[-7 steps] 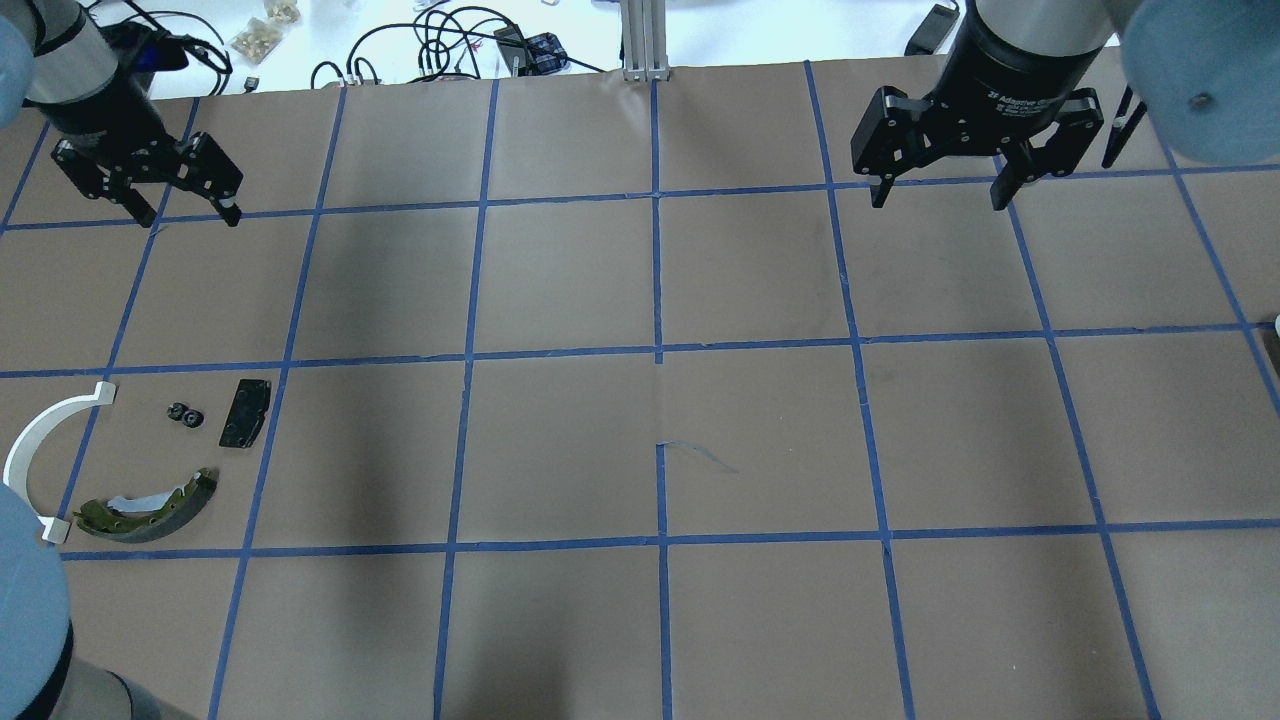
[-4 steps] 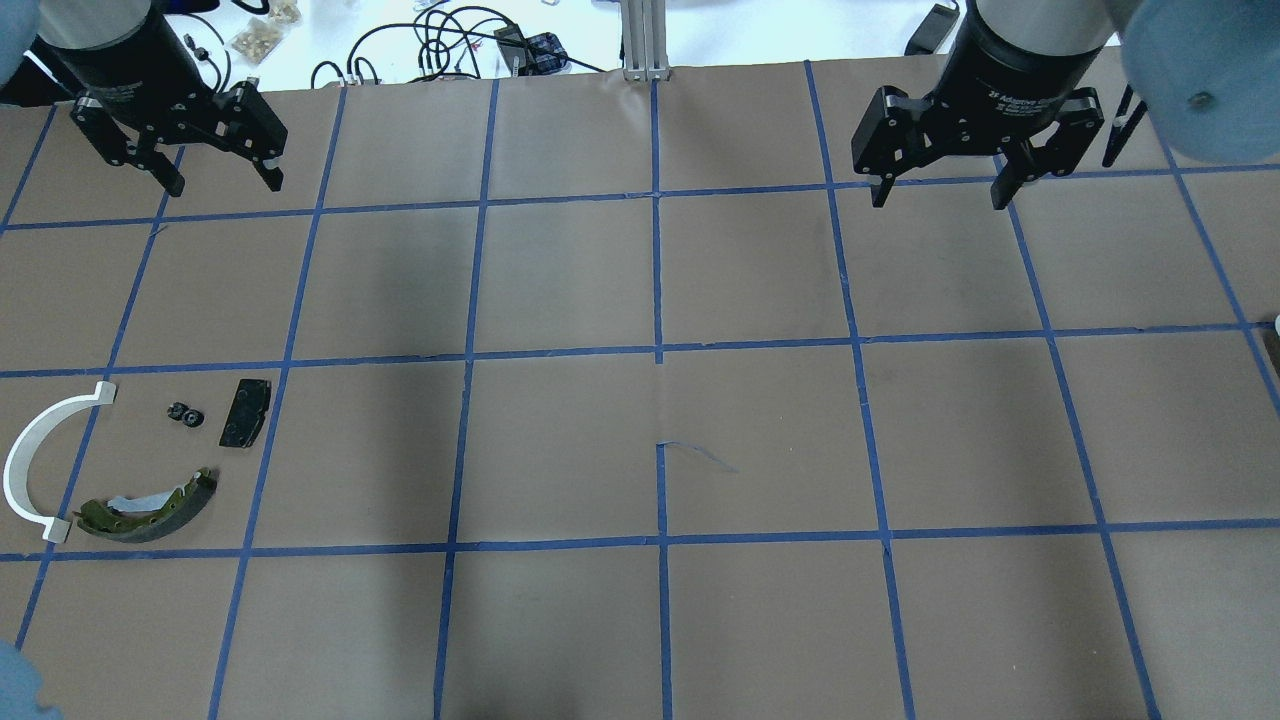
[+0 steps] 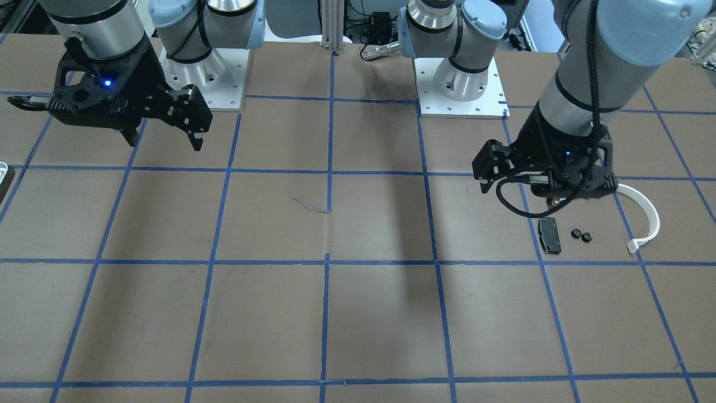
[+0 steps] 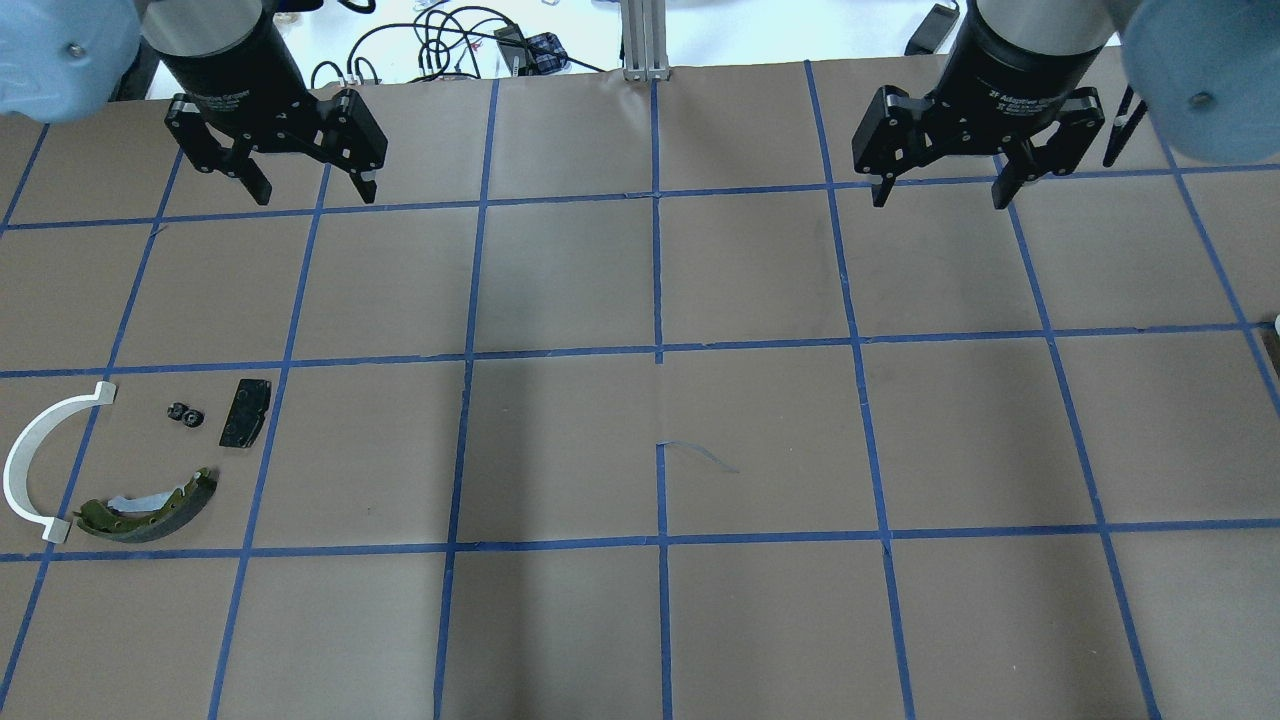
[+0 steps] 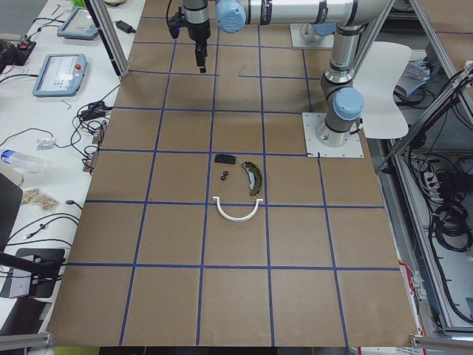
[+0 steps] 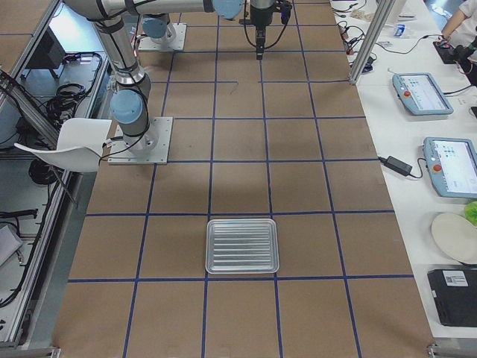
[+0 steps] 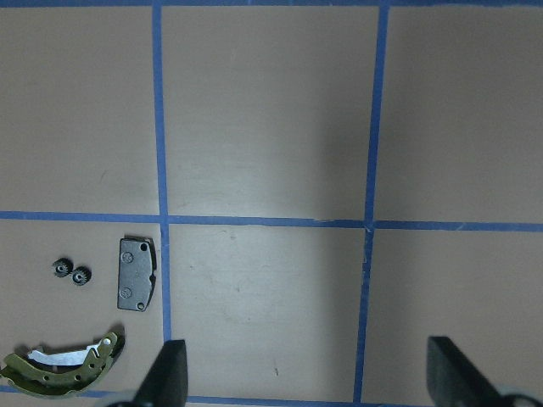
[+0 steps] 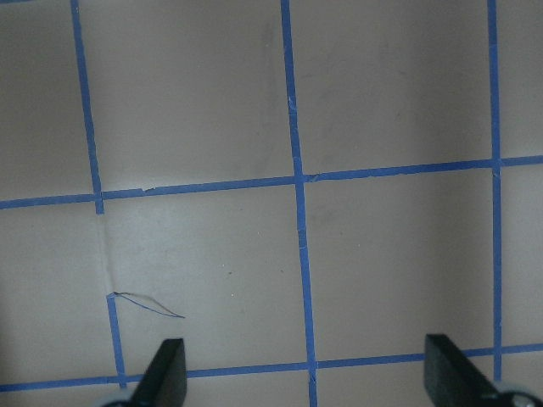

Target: Place bearing gear from tray to pile

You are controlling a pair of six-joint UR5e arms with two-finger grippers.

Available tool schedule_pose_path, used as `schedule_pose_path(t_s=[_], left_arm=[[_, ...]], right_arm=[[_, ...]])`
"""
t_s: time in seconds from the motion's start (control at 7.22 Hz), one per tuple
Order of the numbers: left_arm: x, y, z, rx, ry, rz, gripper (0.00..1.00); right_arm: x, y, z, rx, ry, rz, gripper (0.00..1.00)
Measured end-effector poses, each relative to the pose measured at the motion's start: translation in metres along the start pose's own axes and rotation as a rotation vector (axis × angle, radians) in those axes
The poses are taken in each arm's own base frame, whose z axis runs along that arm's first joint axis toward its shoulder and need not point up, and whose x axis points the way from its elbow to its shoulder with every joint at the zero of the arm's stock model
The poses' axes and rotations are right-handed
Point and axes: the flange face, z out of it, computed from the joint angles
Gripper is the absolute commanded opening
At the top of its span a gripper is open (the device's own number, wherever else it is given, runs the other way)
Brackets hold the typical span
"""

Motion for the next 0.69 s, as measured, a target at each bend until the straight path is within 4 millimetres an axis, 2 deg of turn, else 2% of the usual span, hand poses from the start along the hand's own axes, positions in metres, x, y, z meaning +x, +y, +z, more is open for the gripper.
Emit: schedule_pose_path(t_s=[0.28, 0.69], left_arm=[[0.021, 0.028, 0.003, -0.01, 0.023, 0.036, 1.0], [0.019, 0.056, -0.002, -0.01, 0.023, 0.045, 1.0]], right_arm=[[0.0, 0.0, 0.0, 0.001, 0.001, -0.002, 1.0], [0.0, 0.0, 0.0, 0.001, 0.001, -0.002, 1.0]])
